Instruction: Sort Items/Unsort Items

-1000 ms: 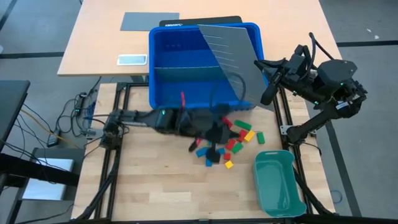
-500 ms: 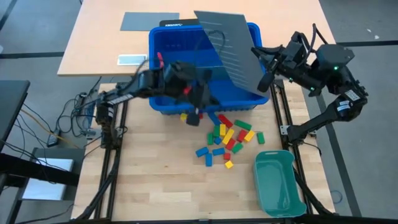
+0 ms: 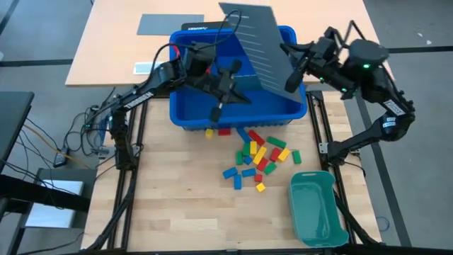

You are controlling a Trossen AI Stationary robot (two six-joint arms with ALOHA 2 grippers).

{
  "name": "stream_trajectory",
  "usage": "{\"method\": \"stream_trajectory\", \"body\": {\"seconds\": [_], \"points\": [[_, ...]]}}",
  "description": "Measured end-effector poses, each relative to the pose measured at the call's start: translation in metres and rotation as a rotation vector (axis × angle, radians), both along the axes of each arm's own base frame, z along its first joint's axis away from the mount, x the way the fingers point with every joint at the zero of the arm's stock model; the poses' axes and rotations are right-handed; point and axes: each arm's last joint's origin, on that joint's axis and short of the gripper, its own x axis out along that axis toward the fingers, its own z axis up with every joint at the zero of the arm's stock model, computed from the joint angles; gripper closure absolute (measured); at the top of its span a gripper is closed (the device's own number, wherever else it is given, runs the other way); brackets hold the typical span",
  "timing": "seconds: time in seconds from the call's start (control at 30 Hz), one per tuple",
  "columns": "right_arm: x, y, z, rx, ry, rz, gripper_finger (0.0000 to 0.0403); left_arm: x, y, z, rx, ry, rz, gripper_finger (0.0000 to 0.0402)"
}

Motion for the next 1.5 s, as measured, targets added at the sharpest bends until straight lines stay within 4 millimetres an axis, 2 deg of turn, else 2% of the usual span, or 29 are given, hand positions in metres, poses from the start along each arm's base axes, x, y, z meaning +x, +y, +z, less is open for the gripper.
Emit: {"method": "stream_trajectory", "body": {"seconds": [0.17, 0.37, 0.5, 0.63, 0.8, 0.97, 1.07, 1.17, 1.37, 1.5], "points": [[0.010, -0.015, -0.011, 0.011, 0.018, -0.011, 0.0403, 0.022, 0.008, -0.016, -0.064, -0.145, -0.134, 0.0401], [0.011, -0.030, -0.017, 0.013, 0.036, -0.038, 0.0403, 0.039, 0.017, -0.040, -0.179, -0.351, -0.230, 0.0401], [0.011, -0.036, -0.019, 0.017, 0.029, -0.026, 0.0403, 0.040, 0.022, -0.061, -0.281, -0.438, -0.268, 0.0398], [0.013, -0.039, -0.021, 0.020, 0.029, -0.019, 0.0403, 0.038, 0.021, -0.076, -0.420, -0.433, -0.296, 0.0394], [0.016, -0.041, -0.024, 0.018, 0.022, -0.020, 0.0403, 0.037, 0.023, -0.081, -0.447, -0.398, -0.333, 0.0393], [0.019, -0.042, -0.030, 0.032, 0.033, -0.020, 0.0403, 0.032, 0.030, -0.079, -0.418, -0.410, -0.309, 0.0395], [0.023, -0.046, -0.037, 0.039, 0.042, -0.023, 0.0403, 0.022, 0.036, -0.070, -0.406, -0.409, -0.285, 0.0398], [0.027, -0.051, -0.041, 0.047, 0.011, -0.028, 0.0403, 0.003, 0.040, -0.059, -0.361, -0.387, -0.233, 0.0399], [0.031, -0.061, -0.047, 0.114, -0.039, -0.087, 0.0403, -0.052, 0.037, -0.054, -0.232, -0.277, 0.019, 0.0399], [0.046, -0.070, -0.058, 0.147, -0.009, -0.158, 0.0403, -0.089, 0.032, -0.060, -0.179, -0.234, 0.201, 0.0399]]}}
